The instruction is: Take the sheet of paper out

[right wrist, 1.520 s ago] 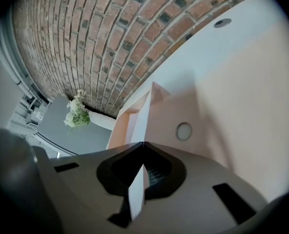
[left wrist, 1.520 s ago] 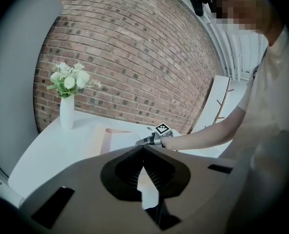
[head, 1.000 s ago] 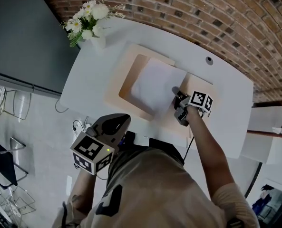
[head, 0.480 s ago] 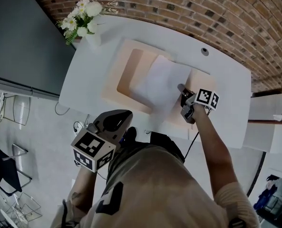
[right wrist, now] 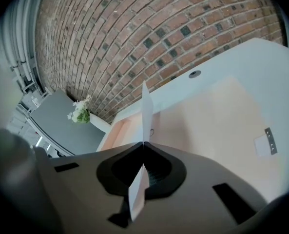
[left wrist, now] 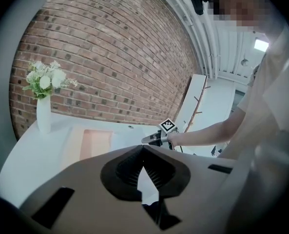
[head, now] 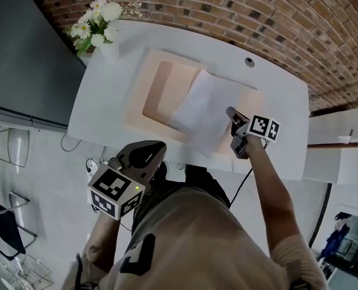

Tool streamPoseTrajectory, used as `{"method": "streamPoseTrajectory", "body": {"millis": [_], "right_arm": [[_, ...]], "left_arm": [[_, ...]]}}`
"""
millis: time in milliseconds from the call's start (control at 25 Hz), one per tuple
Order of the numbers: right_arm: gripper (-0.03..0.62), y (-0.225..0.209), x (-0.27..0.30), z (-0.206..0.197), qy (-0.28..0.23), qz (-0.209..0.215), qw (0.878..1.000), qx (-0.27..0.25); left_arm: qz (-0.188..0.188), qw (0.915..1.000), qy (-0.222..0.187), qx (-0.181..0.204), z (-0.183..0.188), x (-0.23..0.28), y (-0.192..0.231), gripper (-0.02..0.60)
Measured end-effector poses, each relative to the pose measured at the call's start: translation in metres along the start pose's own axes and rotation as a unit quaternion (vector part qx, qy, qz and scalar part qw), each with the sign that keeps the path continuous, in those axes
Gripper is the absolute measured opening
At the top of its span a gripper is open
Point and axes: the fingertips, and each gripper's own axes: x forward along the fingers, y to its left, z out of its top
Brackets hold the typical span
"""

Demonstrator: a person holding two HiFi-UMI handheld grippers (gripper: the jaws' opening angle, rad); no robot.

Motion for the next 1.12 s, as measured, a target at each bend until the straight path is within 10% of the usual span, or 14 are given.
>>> {"method": "streamPoseTrajectory", "body": {"millis": [520,1120], "right_arm": [[0.023,0.032,-0.032,0.001,-0.022,-0.062,0.987,-0.143],[0.023,0.065,-0.093,0.013,-0.072,-0.011,0.981,-0.181]], "left_arm": [[-0.013,0.9998,0.003,-0.015,-0.020,-0.024,0.021,0.014],[-0.031,0.9989,0.029,0.019,-0.014,-0.006,-0.010,0.014]]}}
